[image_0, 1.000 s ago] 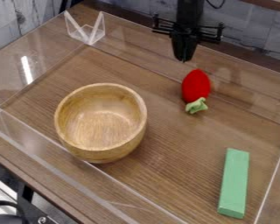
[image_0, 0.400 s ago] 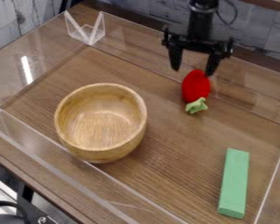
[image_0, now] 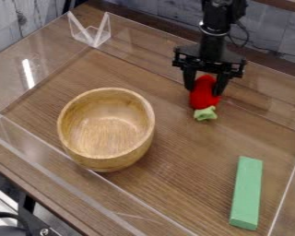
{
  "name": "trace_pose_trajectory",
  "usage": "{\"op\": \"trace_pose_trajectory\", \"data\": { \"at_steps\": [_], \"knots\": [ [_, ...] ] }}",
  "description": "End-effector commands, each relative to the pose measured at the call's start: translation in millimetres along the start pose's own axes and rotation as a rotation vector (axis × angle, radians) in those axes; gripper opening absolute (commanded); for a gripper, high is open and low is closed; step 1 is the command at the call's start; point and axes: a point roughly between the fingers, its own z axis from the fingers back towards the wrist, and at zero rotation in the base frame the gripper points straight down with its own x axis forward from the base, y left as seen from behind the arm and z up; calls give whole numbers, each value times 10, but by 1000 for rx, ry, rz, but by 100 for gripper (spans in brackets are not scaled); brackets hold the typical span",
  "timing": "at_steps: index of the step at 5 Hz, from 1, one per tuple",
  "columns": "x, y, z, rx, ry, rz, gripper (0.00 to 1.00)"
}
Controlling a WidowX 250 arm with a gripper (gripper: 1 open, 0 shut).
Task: Move the red fruit to the left side of the table
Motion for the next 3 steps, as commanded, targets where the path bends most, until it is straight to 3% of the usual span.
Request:
{"op": "trace_pose_trajectory", "data": {
  "at_steps": [1, 2, 3],
  "knots": [
    [59, 109, 138, -25, -31, 23, 0],
    [94, 214, 230, -53, -39, 41, 0],
    [111, 385, 361, -81, -50, 72, 100]
  ]
}}
